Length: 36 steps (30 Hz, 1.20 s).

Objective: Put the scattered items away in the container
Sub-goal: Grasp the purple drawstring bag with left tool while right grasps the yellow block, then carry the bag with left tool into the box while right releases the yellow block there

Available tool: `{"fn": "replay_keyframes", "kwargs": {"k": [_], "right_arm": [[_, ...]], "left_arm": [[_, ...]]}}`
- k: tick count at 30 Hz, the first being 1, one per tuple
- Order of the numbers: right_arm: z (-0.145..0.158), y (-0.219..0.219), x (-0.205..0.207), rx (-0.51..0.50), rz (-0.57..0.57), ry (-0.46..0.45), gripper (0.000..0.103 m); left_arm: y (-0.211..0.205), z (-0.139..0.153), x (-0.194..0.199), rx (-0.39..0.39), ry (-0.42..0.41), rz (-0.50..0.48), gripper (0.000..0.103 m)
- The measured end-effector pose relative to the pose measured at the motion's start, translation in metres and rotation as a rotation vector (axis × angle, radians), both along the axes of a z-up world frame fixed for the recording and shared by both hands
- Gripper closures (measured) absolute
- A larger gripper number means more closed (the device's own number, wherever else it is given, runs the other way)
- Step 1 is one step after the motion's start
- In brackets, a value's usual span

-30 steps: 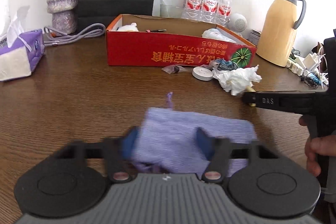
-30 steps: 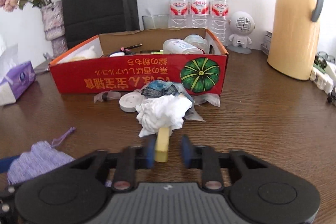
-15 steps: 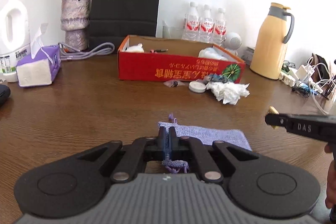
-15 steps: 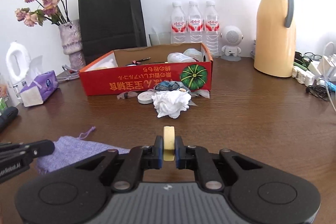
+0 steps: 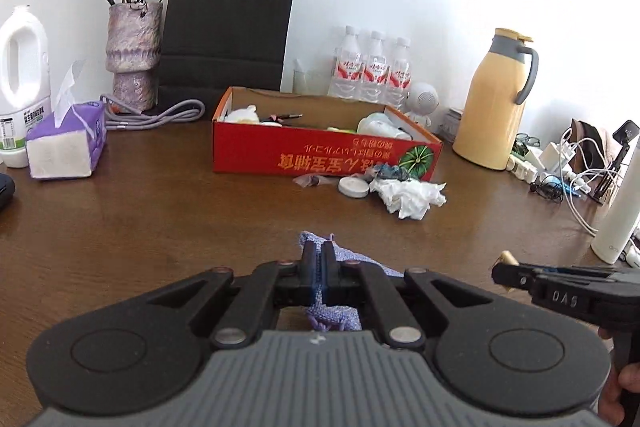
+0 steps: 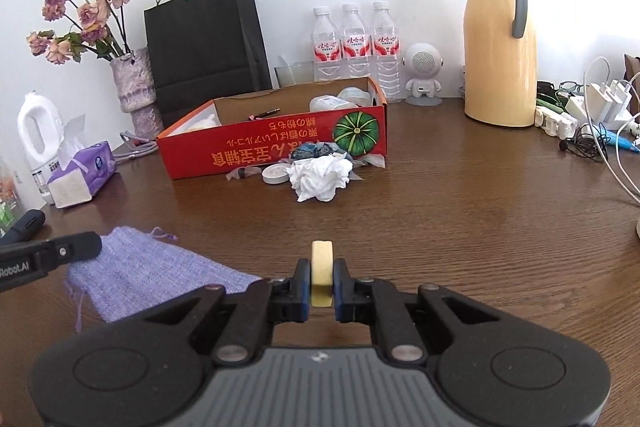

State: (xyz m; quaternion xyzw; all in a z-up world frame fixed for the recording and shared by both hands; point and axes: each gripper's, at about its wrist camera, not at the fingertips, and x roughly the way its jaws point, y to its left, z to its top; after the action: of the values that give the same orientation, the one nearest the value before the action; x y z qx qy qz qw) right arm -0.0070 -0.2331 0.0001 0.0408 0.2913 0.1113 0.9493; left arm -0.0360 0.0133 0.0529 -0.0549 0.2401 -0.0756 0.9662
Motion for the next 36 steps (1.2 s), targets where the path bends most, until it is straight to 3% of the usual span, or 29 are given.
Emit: {"fn": "replay_keyframes", "kwargs": {"k": [5, 10, 16, 20, 23, 27, 29, 33, 36], "right_arm": [[0.003, -0.002, 0.011, 0.026, -0.002, -0.044, 0.093], [0.014, -0.002, 0.033, 0.100, 0.043, -0.048, 0.093], [0.047, 0.003, 0.093, 0.121, 0.075, -0.115, 0.093], [0.060, 0.007, 0.134, 0.134, 0.074, -0.153, 0.093], [0.063, 0.010, 0.157, 0.124, 0.086, -0.161, 0.093], [0.066, 0.012, 0.182, 0.081, 0.090, -0.161, 0.093], [0.070, 0.012, 0.197, 0.094, 0.083, -0.165, 0.093], [0.080, 0.022, 0.239, 0.058, 0.084, -0.171, 0.093], [0.083, 0.032, 0.282, 0.054, 0.094, -0.128, 0.093]], "left_arm": [[-0.008, 0.015, 0.015, 0.007, -0.030, -0.050, 0.100], [-0.005, 0.052, 0.048, 0.036, -0.108, -0.111, 0.101], [0.003, 0.112, 0.113, 0.007, -0.246, -0.161, 0.101], [0.005, 0.126, 0.176, -0.022, -0.292, -0.108, 0.101], [0.011, 0.116, 0.226, -0.063, -0.265, -0.052, 0.101], [0.019, 0.078, 0.285, -0.020, -0.222, 0.023, 0.101], [0.023, 0.054, 0.314, -0.001, -0.162, 0.051, 0.100], [0.036, 0.016, 0.340, -0.020, -0.078, 0.109, 0.100], [0.040, 0.002, 0.353, 0.019, -0.018, 0.124, 0.098]]}}
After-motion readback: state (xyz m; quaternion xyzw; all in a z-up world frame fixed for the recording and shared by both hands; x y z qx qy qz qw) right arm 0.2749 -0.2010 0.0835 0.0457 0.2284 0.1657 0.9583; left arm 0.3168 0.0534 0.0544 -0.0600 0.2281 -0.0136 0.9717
